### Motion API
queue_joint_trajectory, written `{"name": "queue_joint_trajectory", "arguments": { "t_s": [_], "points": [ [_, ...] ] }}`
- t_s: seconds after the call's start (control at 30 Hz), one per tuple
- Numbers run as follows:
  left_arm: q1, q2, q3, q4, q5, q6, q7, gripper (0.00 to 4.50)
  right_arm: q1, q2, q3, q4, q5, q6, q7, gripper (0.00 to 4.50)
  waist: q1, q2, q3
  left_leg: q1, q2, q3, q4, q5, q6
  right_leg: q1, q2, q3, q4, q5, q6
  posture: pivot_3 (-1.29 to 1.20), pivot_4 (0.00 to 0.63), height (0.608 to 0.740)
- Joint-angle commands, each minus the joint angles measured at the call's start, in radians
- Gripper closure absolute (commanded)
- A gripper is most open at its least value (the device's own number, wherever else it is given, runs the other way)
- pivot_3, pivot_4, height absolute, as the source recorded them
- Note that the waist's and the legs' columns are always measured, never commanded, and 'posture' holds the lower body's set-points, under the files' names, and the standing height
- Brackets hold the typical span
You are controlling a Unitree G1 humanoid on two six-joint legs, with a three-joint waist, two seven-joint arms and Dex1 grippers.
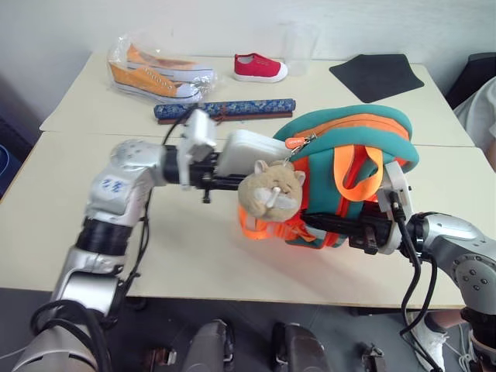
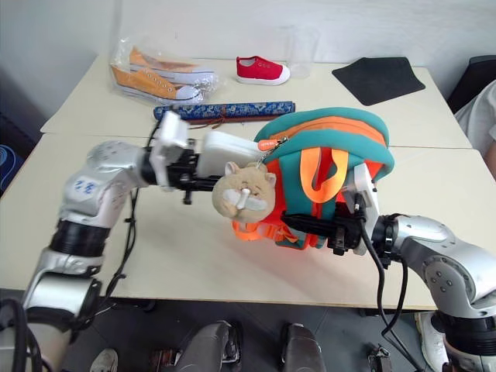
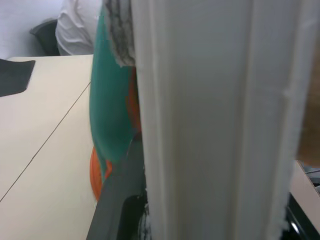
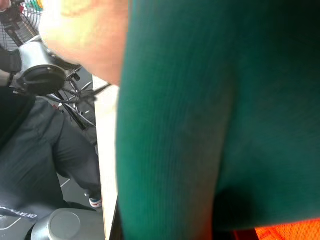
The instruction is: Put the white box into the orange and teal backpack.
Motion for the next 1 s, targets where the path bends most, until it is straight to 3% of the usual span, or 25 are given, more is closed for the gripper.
{"name": "queue_joint_trajectory", "arguments": {
  "t_s": [0.03,0.13,0.23,0.47,0.6,0.73,1.0],
  "points": [
    [-0.114,-0.115,-0.053,0.116,0.073,-0.053,0.026,3.09,-0.014,-0.007,-0.009,-0.014,0.012,0.000,0.007,4.47,0.000,0.000,0.000,-0.001,0.000,0.000,0.002,0.000,0.001,0.000,0.000,-0.001,0.000,0.000,0.000,0.00,0.150,0.740],
    [-0.155,-0.213,-0.060,0.193,0.096,-0.053,0.048,3.09,-0.019,0.001,-0.002,-0.017,0.006,-0.004,0.002,4.47,0.000,0.000,0.000,-0.006,0.000,-0.002,0.010,-0.002,0.003,-0.001,-0.001,-0.003,0.001,0.001,0.002,0.00,0.150,0.740],
    [-0.133,-0.232,-0.043,0.198,0.128,-0.113,0.062,2.15,-0.017,0.013,0.001,-0.028,-0.002,-0.015,-0.013,4.50,-0.005,0.000,0.000,-0.008,0.000,-0.003,0.012,-0.002,0.005,-0.002,-0.001,-0.004,0.001,0.002,0.004,0.00,0.150,0.740],
    [-0.045,-0.043,0.123,0.183,0.027,-0.220,-0.150,0.16,0.015,0.042,-0.012,-0.046,-0.028,-0.040,-0.062,4.50,-0.019,0.000,0.000,-0.009,0.002,-0.004,0.011,0.001,0.000,-0.005,-0.001,-0.006,0.002,0.002,0.004,0.00,0.150,0.740],
    [0.017,0.106,0.187,0.143,-0.045,-0.171,-0.300,0.16,0.028,0.046,0.007,-0.038,-0.076,-0.063,-0.070,4.50,-0.026,0.000,0.000,-0.009,0.002,-0.004,0.012,0.002,0.001,-0.005,-0.002,-0.006,0.003,0.002,0.004,0.00,0.150,0.740],
    [0.099,0.177,0.213,-0.023,-0.066,-0.135,-0.278,0.16,0.023,0.056,0.017,-0.017,-0.100,-0.080,-0.065,4.50,-0.022,0.000,0.000,-0.009,0.001,-0.007,0.012,0.001,0.001,-0.005,-0.003,-0.007,0.003,0.002,0.004,0.00,0.150,0.740],
    [0.189,0.027,0.193,-0.310,-0.119,-0.049,-0.031,0.16,-0.038,0.083,0.067,0.044,-0.146,-0.101,-0.042,4.50,-0.014,0.000,0.000,-0.009,0.000,-0.010,0.013,0.001,0.002,-0.001,-0.003,-0.007,0.002,0.002,0.004,0.00,0.150,0.740]
  ]
}}
